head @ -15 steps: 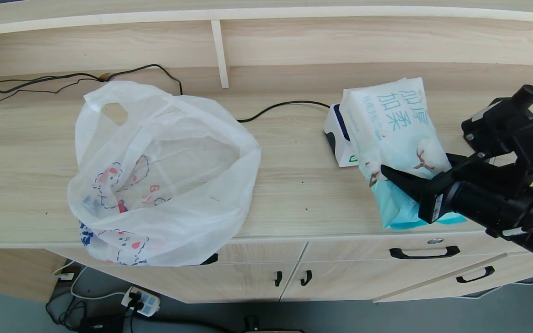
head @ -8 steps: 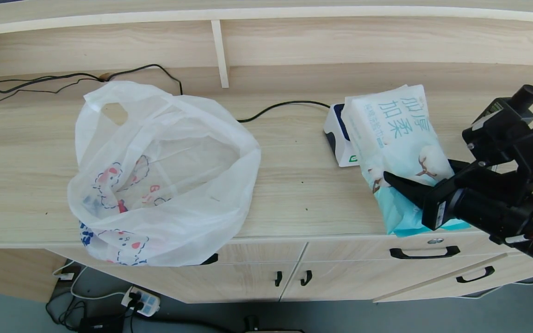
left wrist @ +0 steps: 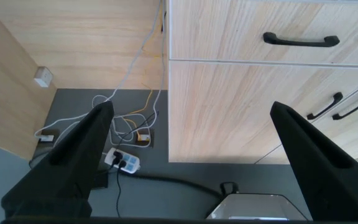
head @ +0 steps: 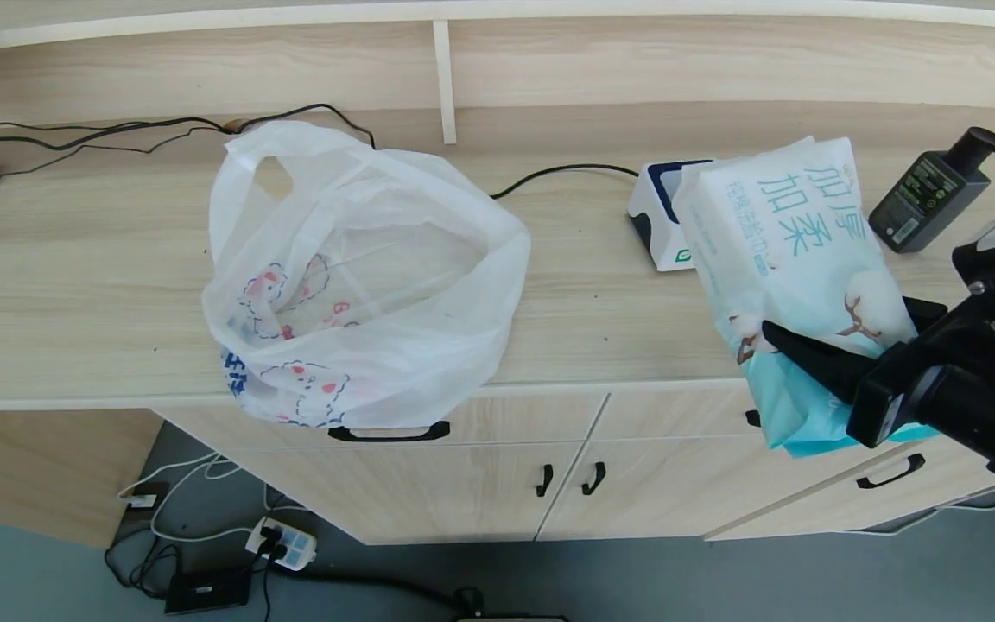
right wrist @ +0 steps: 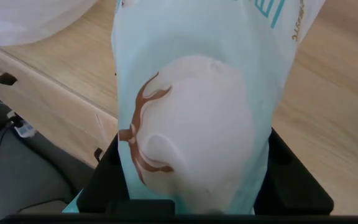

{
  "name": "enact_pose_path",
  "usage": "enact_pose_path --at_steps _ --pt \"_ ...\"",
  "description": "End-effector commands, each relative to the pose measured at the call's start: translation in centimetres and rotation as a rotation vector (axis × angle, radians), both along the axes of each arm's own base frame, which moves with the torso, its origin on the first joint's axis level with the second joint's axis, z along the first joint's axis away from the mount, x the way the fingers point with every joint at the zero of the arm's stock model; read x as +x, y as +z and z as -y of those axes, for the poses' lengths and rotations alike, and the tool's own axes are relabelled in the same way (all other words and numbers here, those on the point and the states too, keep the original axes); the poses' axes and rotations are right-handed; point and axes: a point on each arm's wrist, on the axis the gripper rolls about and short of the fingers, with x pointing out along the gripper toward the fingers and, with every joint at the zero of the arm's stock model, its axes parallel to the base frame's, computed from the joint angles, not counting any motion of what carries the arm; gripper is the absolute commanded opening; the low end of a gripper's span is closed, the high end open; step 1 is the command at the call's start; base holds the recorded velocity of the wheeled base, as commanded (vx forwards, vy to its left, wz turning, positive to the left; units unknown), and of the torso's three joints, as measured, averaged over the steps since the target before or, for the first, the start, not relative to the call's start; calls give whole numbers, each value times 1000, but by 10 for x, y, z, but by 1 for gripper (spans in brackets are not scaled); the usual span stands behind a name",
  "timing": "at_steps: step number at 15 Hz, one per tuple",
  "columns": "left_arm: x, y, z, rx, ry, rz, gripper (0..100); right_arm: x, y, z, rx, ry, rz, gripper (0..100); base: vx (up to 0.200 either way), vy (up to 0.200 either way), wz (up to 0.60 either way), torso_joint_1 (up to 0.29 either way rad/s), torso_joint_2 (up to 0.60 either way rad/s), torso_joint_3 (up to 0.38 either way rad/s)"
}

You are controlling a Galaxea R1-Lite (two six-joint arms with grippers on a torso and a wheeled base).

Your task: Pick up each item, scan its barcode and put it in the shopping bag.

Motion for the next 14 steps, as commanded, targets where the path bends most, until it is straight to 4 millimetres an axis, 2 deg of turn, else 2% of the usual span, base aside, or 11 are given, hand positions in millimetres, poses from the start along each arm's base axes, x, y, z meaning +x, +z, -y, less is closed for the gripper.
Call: enact_pose_path --at_steps 1,2,5,8,10,14 --pt "0 0 0 2 1 2 100 -6 5 3 15 1 27 0 0 0 0 0 0 0" --pt "0 0 0 2 1 2 100 -6 5 3 15 1 27 0 0 0 0 0 0 0" --pt "0 0 0 -1 1 2 100 0 15 -3 27 14 50 0 0 0 600 14 -1 -1" --pt "0 0 0 -3 0 2 100 10 32 -20 49 66 89 0 0 0 600 14 2 2" --pt "0 0 0 -3 0 0 100 15 36 -29 53 87 93 0 0 0 600 5 0 5" --pt "0 0 0 -3 0 0 100 18 36 -31 54 88 88 0 0 0 600 6 1 4"
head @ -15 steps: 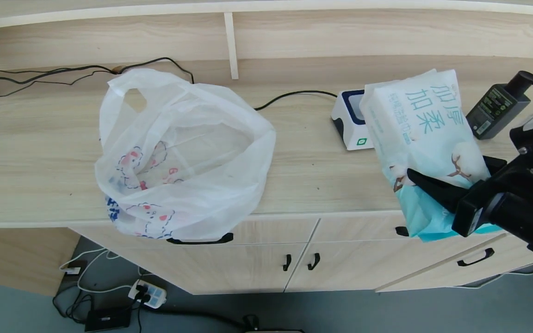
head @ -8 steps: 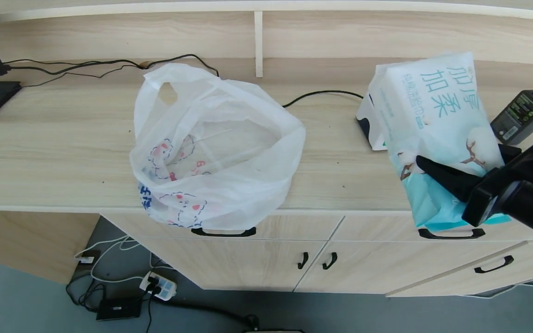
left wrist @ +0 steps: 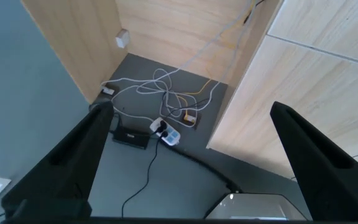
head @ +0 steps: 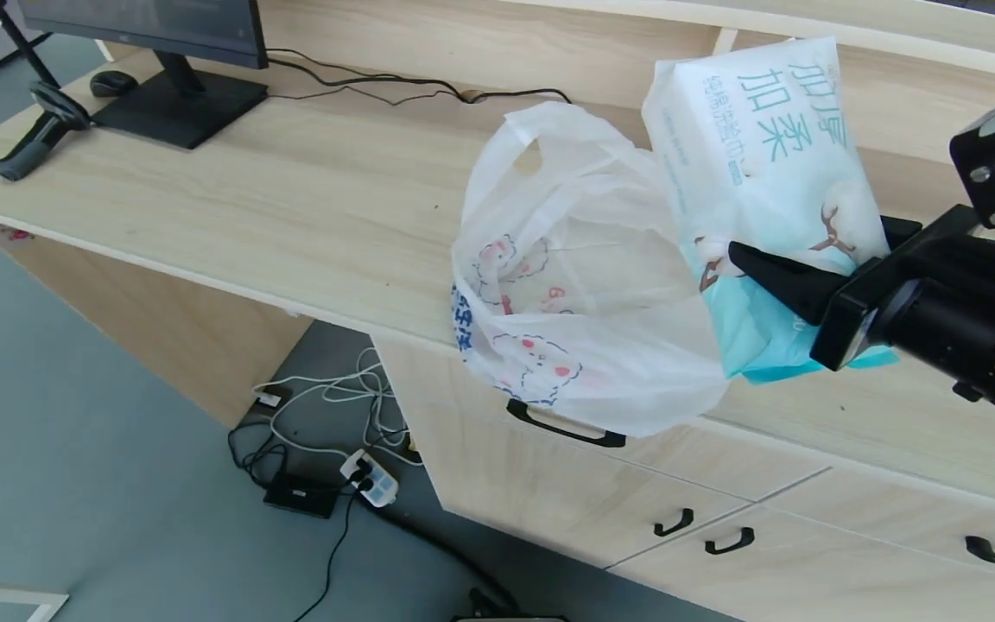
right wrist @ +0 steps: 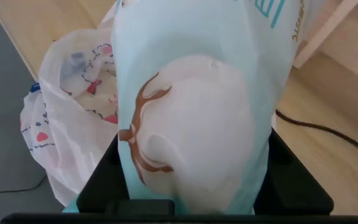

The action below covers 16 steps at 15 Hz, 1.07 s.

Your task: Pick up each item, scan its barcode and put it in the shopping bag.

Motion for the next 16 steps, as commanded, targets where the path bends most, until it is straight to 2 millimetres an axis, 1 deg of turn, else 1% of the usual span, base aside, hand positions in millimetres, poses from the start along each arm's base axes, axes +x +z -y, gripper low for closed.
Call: enact_pose_path --at_steps 1,2,3,4,5,6,7,8,9,11,13,15,16 --pt "0 0 0 0 1 1 100 4 -5 -2 -8 -1 -18 0 0 0 600 -2 -2 -2" --pt "0 0 0 0 1 1 100 8 -5 1 3 -21 -25 0 0 0 0 0 0 0" --pt "0 0 0 0 1 1 100 17 -8 11 41 -65 -53 0 0 0 0 0 0 0" --pt "0 0 0 0 1 1 100 22 -6 14 85 -70 -69 0 0 0 0 0 0 0" --pt "0 0 0 -2 1 0 100 29 -5 9 108 -44 -85 0 0 0 0 0 0 0" --pt "0 0 0 0 1 1 100 38 -12 2 132 2 -123 0 0 0 0 0 0 0" --pt "0 0 0 3 1 2 100 49 -14 -4 171 34 -120 0 0 0 0 0 0 0" --pt "0 0 0 3 1 2 100 66 -14 -8 209 50 -86 0 0 0 0 0 0 0" --pt "0 0 0 3 1 2 100 73 -17 -11 227 61 -72 0 0 0 0 0 0 0" --pt "0 0 0 1 1 2 100 96 -36 -18 248 72 -35 0 0 0 0 0 0 0" --pt "0 0 0 3 1 4 100 105 -37 -3 241 55 -11 0 0 0 0 0 0 0" --pt "0 1 0 3 1 5 100 110 -40 20 196 57 -5 0 0 0 0 0 0 0" --pt "0 1 0 4 1 5 100 109 -42 28 183 56 -8 0 0 0 0 0 0 0"
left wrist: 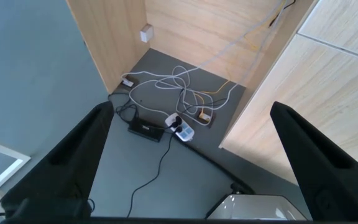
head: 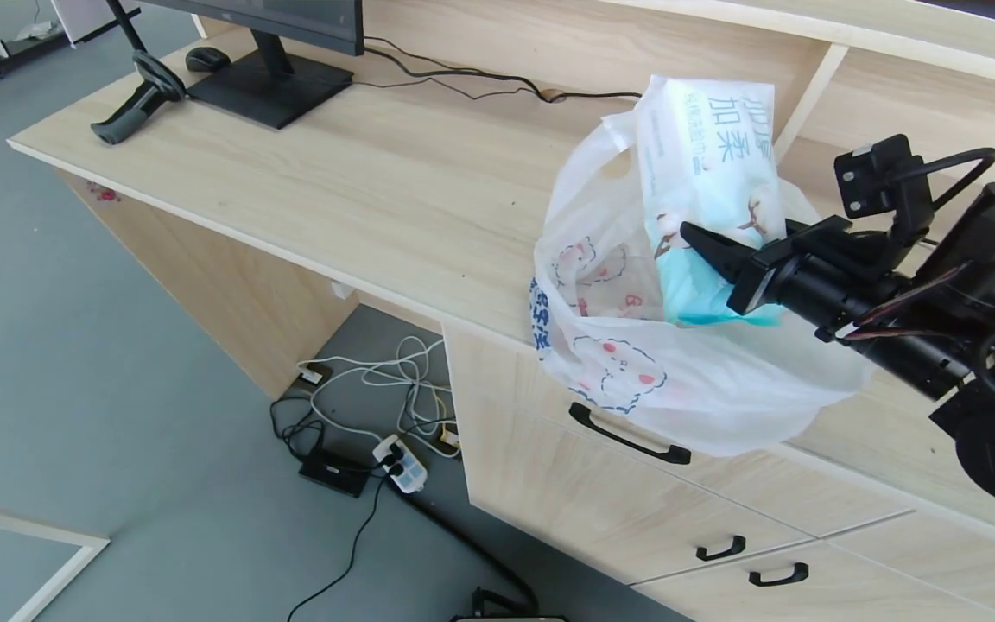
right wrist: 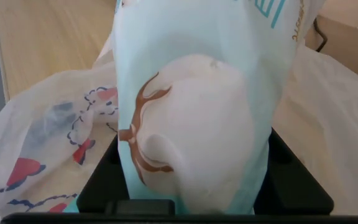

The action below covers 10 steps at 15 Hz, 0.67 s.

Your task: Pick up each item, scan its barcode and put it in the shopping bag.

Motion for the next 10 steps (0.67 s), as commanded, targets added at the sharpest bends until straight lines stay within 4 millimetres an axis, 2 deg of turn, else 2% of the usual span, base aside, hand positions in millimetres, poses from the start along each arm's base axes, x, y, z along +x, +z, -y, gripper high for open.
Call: enact_pose_path --at_steps 1,4,6,10 --pt "0 0 0 1 1 -1 100 -2 -8 14 -18 -21 -25 0 0 0 0 0 0 0" --pt "0 0 0 1 1 -1 100 -28 -28 16 -61 -7 -97 0 0 0 0 0 0 0" --pt "0 0 0 2 1 -1 100 -37 -38 18 -73 -5 -131 0 0 0 0 0 0 0" --pt "0 0 0 4 1 0 100 -28 -41 14 -74 7 -139 0 0 0 0 0 0 0"
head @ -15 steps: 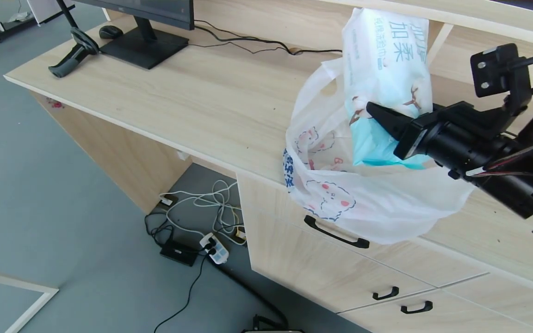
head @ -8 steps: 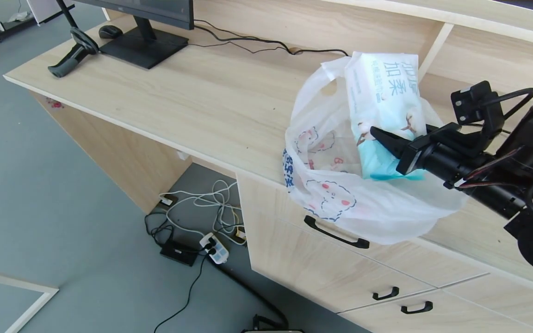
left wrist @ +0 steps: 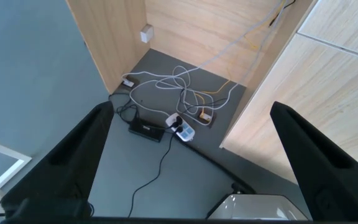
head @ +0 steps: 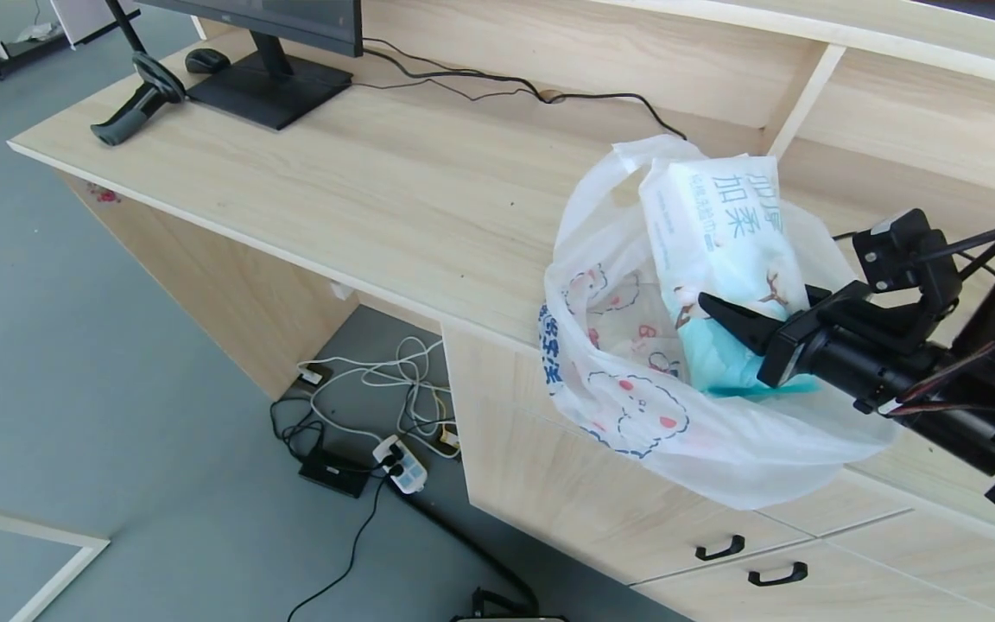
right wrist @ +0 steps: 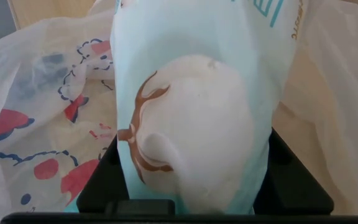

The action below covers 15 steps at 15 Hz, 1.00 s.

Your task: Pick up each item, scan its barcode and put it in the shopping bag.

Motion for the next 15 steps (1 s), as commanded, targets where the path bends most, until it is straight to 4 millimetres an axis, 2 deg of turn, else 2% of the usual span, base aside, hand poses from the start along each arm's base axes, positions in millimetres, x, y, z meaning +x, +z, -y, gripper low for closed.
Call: enact_pose_path --at_steps 1,3,4,9,13,15 --pt "0 0 0 -1 0 1 100 4 -5 -2 -6 4 -21 0 0 0 0 0 0 0" --pt "0 0 0 -1 0 1 100 2 -9 -2 -12 1 -31 0 0 0 0 0 0 0" --pt "0 0 0 -1 0 1 100 1 -10 -1 -14 -2 -39 100 0 0 0 0 0 0" --pt "0 0 0 1 0 1 100 4 8 0 44 -13 7 100 0 0 0 0 0 0" --pt "0 0 0 1 0 1 100 -14 35 5 70 -44 106 100 0 0 0 0 0 0" --pt "0 0 0 -1 0 1 100 -35 53 4 87 -44 179 100 0 0 0 0 0 0"
